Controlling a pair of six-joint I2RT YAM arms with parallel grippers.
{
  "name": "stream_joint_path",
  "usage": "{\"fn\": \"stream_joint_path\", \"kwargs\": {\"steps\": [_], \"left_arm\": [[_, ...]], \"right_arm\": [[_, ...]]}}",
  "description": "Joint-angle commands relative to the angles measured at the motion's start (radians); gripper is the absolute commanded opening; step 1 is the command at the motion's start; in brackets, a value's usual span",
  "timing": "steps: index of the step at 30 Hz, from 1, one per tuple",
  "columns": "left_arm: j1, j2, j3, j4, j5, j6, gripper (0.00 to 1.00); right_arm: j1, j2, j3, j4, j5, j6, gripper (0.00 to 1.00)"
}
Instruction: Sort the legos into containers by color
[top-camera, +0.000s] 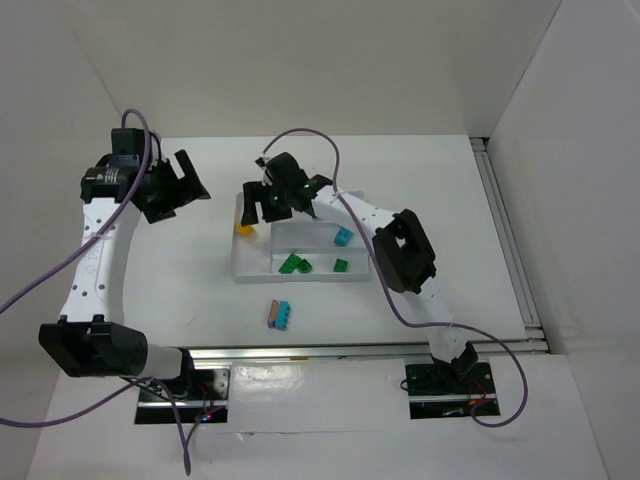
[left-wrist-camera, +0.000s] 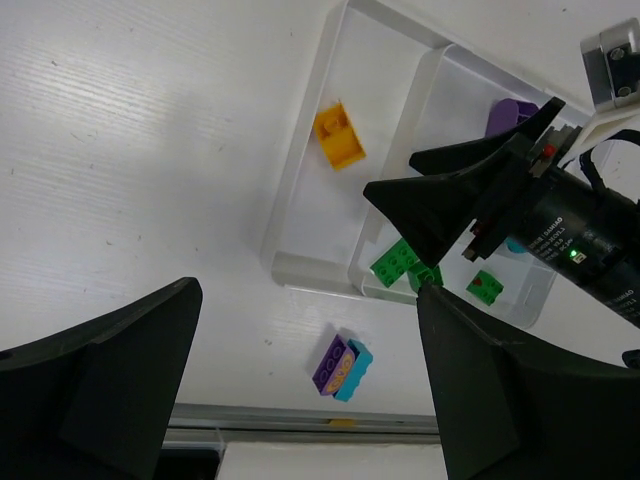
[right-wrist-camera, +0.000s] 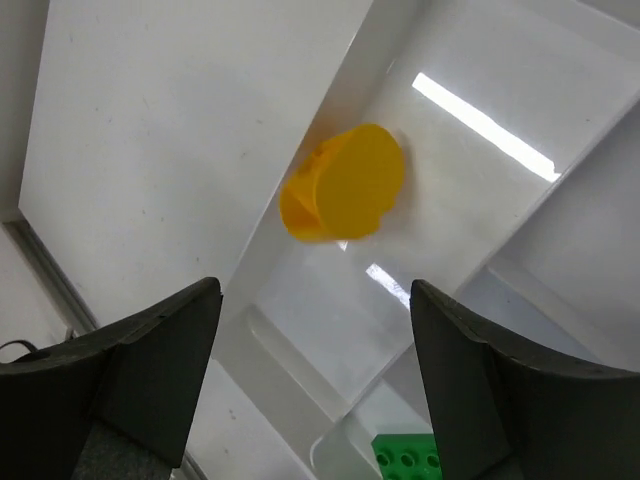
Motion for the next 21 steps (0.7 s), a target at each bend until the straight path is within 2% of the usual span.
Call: {"fn": "stream_joint_path", "kwargs": {"steps": [1,3,8,12,15,17,18,21], "left_arm": [[0.008,-0.044,0.002,0.012,0.021,0.016,1.0],[0.008,-0.053,0.002,0.021,0.012,0.016,1.0],[0.017,-0.053,-0.007,0.032,0.012,0.016,1.0],[0.017,-0.053,-0.016,0.052,0.03,0.016,1.0],[0.017,-0.033,-0.025,0.052,0.048,0.016,0.99],[0.017,-0.033,-0.045,0.061,0.048,0.016,0.99],[0.017,-0.033,-0.045,0.061,0.059,0.016,0.99],[0.017,-0.022,-0.063,0.07,0.07,0.016,0.99]], "right_arm": [[0.005,-0.079,0.029,-0.037,0.073,-0.024,0.83],[0.005,-0.184,-0.051,-0.023,0.142,-0.035,0.83],[0.024,-0.383,-0.331,-0.017,0.204,-0.093,0.74],[0.133,-0.515,-0.539,-0.083,0.315,-0.142,0.72],[0.207,-0.6,-0.674,-0.103,0.346,-0.162,0.8],[0.263,-0.641,-0.744,-0.103,0.366,-0.237,0.85],[0.325,-0.641,-0.754,-0.103,0.4,-0.265,0.9],[0.397,-0.623,-0.754,-0.115,0.47,-0.332,0.95]]}}
